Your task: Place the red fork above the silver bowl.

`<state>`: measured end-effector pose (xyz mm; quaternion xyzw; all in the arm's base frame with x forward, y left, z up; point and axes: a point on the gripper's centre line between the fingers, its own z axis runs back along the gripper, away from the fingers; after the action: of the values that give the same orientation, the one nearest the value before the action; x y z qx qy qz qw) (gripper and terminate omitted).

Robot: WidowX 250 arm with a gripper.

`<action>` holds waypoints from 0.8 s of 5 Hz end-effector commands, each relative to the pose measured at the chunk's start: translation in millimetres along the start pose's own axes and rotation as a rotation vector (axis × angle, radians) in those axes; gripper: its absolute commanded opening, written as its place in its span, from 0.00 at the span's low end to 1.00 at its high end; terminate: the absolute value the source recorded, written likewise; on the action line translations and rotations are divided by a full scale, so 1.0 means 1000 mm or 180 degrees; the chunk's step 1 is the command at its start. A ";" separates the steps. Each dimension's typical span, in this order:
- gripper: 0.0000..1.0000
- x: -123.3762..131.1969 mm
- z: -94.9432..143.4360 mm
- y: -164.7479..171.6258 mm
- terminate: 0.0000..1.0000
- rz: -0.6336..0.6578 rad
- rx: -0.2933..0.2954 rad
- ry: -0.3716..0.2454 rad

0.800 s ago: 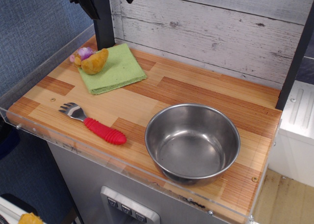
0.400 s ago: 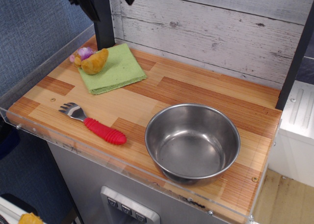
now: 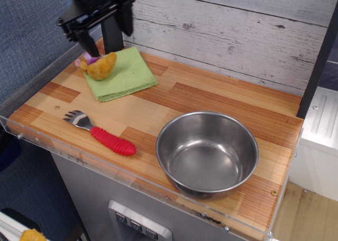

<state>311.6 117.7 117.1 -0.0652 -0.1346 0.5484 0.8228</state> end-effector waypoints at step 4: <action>1.00 -0.015 -0.038 0.062 0.00 0.0080 0.0352 -0.0070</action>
<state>259.1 128.8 54.3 -0.0135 -0.0986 0.5671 0.8176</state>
